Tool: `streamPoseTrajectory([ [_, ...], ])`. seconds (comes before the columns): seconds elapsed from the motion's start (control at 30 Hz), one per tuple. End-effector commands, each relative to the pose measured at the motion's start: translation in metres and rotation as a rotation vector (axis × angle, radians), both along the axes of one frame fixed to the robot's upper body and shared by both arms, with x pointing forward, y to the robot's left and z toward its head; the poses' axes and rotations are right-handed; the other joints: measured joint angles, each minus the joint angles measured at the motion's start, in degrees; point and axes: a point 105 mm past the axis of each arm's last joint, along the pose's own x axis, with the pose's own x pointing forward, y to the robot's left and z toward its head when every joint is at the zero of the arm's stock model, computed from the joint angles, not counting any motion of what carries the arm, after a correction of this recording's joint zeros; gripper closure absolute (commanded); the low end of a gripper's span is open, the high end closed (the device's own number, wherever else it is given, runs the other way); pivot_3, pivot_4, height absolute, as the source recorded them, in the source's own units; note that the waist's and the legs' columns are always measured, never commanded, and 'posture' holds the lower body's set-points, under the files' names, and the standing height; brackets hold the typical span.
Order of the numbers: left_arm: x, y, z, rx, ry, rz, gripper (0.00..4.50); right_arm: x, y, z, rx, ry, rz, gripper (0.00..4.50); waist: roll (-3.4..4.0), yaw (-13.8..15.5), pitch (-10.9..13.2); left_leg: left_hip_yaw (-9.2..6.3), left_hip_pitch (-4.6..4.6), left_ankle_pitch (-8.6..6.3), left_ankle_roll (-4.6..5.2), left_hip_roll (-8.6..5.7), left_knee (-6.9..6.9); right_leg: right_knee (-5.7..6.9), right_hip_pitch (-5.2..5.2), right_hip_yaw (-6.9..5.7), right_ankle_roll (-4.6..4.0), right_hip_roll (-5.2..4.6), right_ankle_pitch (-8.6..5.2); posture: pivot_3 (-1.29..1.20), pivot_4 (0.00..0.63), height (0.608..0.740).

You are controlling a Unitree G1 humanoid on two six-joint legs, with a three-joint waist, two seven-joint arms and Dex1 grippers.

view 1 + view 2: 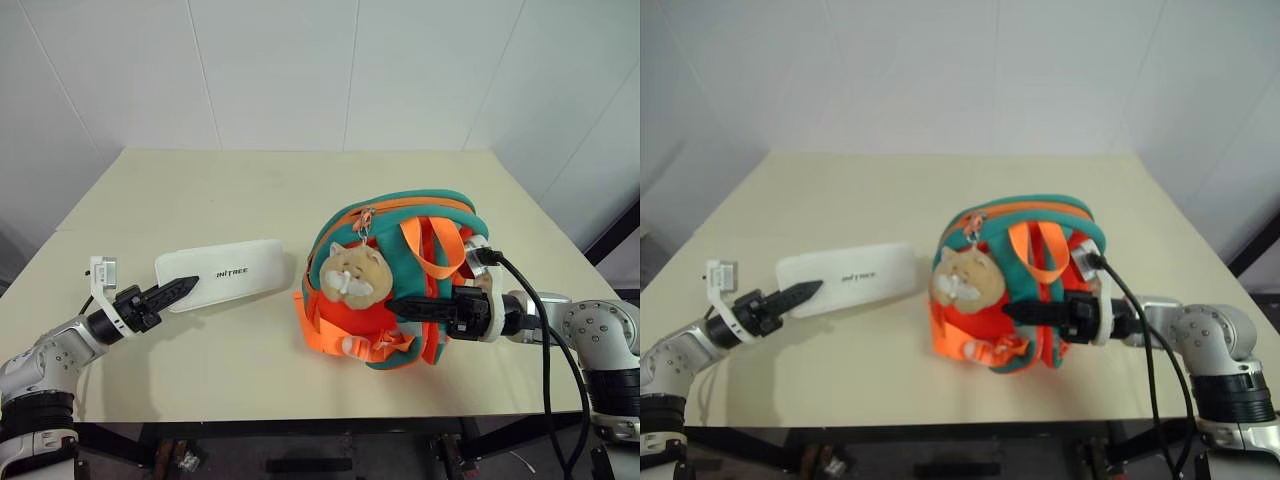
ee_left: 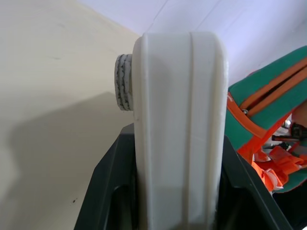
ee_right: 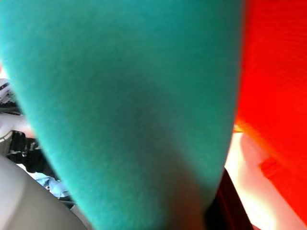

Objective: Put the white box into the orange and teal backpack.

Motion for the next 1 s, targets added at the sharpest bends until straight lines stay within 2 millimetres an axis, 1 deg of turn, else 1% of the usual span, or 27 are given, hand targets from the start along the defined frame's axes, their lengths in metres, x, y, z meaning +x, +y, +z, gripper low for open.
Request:
streamPoseTrajectory([
  [0.03,-0.015,-0.009,0.044,-0.04,-0.19,-0.055,3.19,0.008,-0.006,0.007,0.0,-0.042,-0.023,4.45,-0.05,0.06,0.03,0.0,-0.01,0.0,0.0,0.0,0.0,0.0,0.0,0.0,0.0,0.0,0.0,0.0,0.15,0.74],
  [0.17,-0.032,-0.022,0.067,-0.067,-0.257,-0.136,3.19,0.007,0.0,0.008,-0.001,-0.06,-0.004,4.45,-0.06,0.11,0.03,-0.01,-0.01,0.0,-0.01,0.0,0.01,0.01,0.0,0.0,0.01,0.0,0.01,0.0,0.15,0.74],
  [0.3,-0.049,-0.029,0.093,-0.099,-0.327,-0.198,3.19,0.006,0.004,0.008,-0.006,-0.069,0.005,4.45,-0.06,0.08,0.03,0.0,-0.01,0.0,-0.01,0.0,0.04,0.03,0.0,0.0,0.02,0.0,0.01,0.0,0.15,0.74],
  [0.4,-0.057,-0.039,0.1,-0.114,-0.343,-0.251,3.19,0.007,0.007,0.007,-0.008,-0.072,0.006,4.45,-0.06,0.07,0.03,-0.01,-0.01,0.0,-0.01,0.0,0.06,0.04,0.0,0.01,0.02,0.0,0.01,0.0,0.15,0.74],
  [0.53,-0.058,-0.055,0.1,-0.121,-0.343,-0.318,3.19,0.009,0.012,0.005,-0.009,-0.077,0.011,4.45,-0.06,0.06,0.03,-0.01,0.0,0.01,-0.01,0.0,0.1,0.07,0.01,0.01,0.02,0.01,0.01,0.0,0.15,0.74],
  [0.67,-0.047,-0.068,0.092,-0.087,-0.356,-0.33,3.19,0.009,0.016,0.006,-0.004,-0.084,0.024,4.45,-0.07,0.1,0.03,-0.01,0.0,0.01,-0.01,0.0,0.18,0.09,0.03,0.02,0.03,0.02,0.02,0.0,0.15,0.74],
  [0.77,-0.031,-0.078,0.086,-0.022,-0.411,-0.295,3.19,0.008,0.016,0.006,-0.002,-0.088,0.025,4.45,-0.07,0.25,0.03,-0.01,0.0,0.01,-0.01,-0.01,0.22,0.08,0.07,0.02,0.04,0.02,0.03,0.0,0.15,0.74],
  [0.9,-0.02,-0.083,0.08,0.068,-0.475,-0.269,3.19,0.005,0.014,0.006,-0.001,-0.089,0.02,4.45,-0.09,0.69,0.02,-0.01,0.0,0.0,0.0,-0.02,0.32,0.06,0.12,0.01,0.06,0.03,0.04,0.0,0.15,0.74],
  [1.0,-0.019,-0.083,0.075,0.141,-0.489,-0.288,3.19,0.004,0.012,0.005,-0.001,-0.089,0.01,4.45,-0.09,1.06,0.02,-0.01,-0.01,-0.02,0.01,-0.02,0.36,0.05,0.13,0.02,0.07,0.03,0.05,0.0,0.15,0.74],
])
